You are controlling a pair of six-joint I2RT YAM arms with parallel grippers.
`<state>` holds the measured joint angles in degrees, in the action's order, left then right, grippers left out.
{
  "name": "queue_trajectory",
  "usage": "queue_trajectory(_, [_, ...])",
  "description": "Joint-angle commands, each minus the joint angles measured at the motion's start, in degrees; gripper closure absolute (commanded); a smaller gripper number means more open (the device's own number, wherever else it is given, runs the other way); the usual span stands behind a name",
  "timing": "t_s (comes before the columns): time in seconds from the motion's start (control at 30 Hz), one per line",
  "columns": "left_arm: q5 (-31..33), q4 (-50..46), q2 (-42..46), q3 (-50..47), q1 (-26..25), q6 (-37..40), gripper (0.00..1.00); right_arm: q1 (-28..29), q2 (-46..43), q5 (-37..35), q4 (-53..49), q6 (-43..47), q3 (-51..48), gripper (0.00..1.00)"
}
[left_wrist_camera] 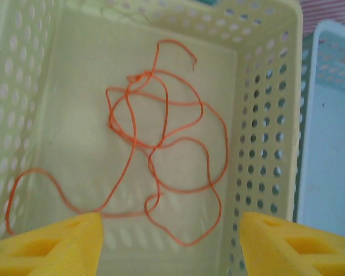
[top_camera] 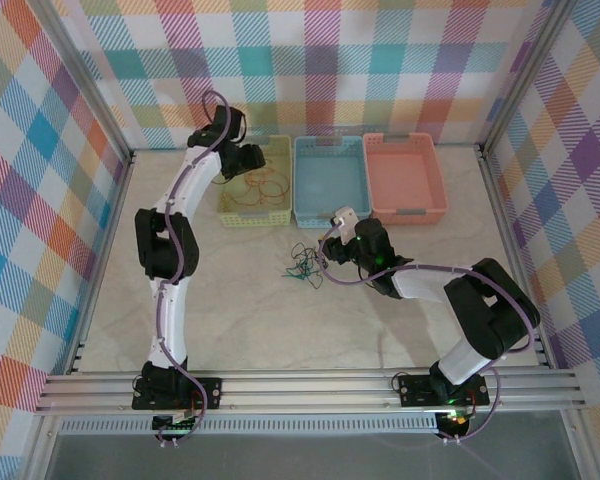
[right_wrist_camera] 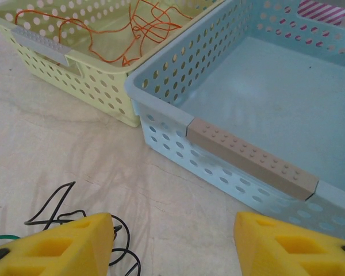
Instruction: Untangle the cables
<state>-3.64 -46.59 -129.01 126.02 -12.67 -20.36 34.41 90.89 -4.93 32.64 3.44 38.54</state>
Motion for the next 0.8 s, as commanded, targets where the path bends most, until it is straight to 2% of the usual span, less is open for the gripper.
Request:
queue_trajectory(0.0, [-1.9,0.3,12.1,-5.1,-0.4,-0.6,0.36,-0.2,-1.5,2.0,2.6,0.4,-0.9,0.42])
queue_trajectory(0.17, [-5.5,9.3,26.8,-23.7,-1.8,-2.8,0.37,-0.2,-1.5,5.1,3.0,0.7,-1.0,0.42])
queue_trajectory(0.37, [-12.5,23.9,42.3,-51.3,-7.7,-8.1,0.41,-0.2,-1.4,7.4,1.8,1.5,-0.4,0.42])
queue_trajectory(0.57, [-15.0,34.1,47.8,-66.5,-12.2,-9.4,0.47,-0.1,2.9,17.5,-3.9,0.9,4.5,0.44])
queue_trajectory(0.7, [-17.4,47.1,51.7,-76.9,-13.6,-13.4,0.47,0.1,5.3,20.1,-8.2,1.2,7.7,0.46])
queue_trajectory(0.77, [-16.6,48.4,52.5,-78.6,-14.3,-13.3,0.48,0.4,6.0,19.6,-9.0,1.5,8.3,0.45])
